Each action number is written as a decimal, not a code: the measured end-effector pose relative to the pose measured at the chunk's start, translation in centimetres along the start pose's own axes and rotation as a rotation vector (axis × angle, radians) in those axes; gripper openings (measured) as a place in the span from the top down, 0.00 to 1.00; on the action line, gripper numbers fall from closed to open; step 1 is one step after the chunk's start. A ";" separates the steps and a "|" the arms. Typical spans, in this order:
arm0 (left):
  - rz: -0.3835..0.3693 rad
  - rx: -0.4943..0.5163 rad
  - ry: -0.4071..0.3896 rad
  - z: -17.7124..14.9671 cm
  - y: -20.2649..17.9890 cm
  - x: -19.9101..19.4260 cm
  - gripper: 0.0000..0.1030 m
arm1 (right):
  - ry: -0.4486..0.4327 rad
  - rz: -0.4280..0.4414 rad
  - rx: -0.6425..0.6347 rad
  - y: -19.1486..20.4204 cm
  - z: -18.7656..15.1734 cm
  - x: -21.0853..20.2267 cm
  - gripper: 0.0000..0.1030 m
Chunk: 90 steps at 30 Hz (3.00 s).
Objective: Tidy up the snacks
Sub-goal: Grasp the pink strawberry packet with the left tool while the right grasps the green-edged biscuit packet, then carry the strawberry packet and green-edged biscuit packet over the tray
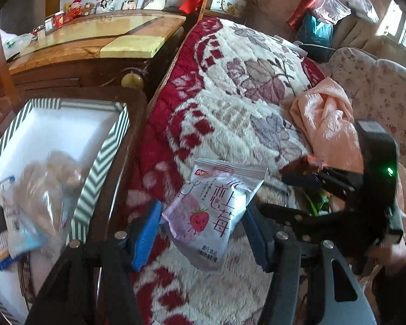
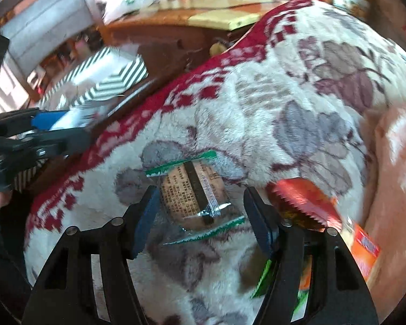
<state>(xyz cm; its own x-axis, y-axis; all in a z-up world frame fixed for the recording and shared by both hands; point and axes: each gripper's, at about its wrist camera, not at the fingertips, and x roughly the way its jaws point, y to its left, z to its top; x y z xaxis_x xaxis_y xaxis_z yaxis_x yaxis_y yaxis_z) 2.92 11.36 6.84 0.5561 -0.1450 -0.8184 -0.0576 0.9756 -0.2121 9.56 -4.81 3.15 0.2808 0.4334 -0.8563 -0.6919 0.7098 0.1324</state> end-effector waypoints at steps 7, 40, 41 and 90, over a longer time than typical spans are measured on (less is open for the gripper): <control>0.011 -0.034 0.018 -1.9 0.1 0.2 0.39 | 0.016 0.026 0.040 -0.3 -0.5 0.5 0.52; 0.191 -0.124 -0.142 -5.8 4.1 -8.4 0.39 | -0.071 0.052 0.045 10.9 -3.0 -4.4 0.52; 0.194 -0.131 -0.145 -5.8 4.4 -8.6 0.39 | -0.072 0.053 0.039 11.2 -2.8 -4.4 0.52; 0.281 -0.425 -0.185 -7.8 15.5 -11.5 0.38 | -0.022 0.133 -0.181 21.3 6.3 -0.4 0.52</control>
<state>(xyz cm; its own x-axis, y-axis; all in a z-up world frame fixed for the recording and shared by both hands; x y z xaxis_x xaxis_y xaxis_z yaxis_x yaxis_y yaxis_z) -10.79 26.90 8.78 0.6052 0.1809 -0.7752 -0.5343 0.8142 -0.2272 -1.10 13.61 9.47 0.1918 0.5298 -0.8261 -0.8311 0.5354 0.1504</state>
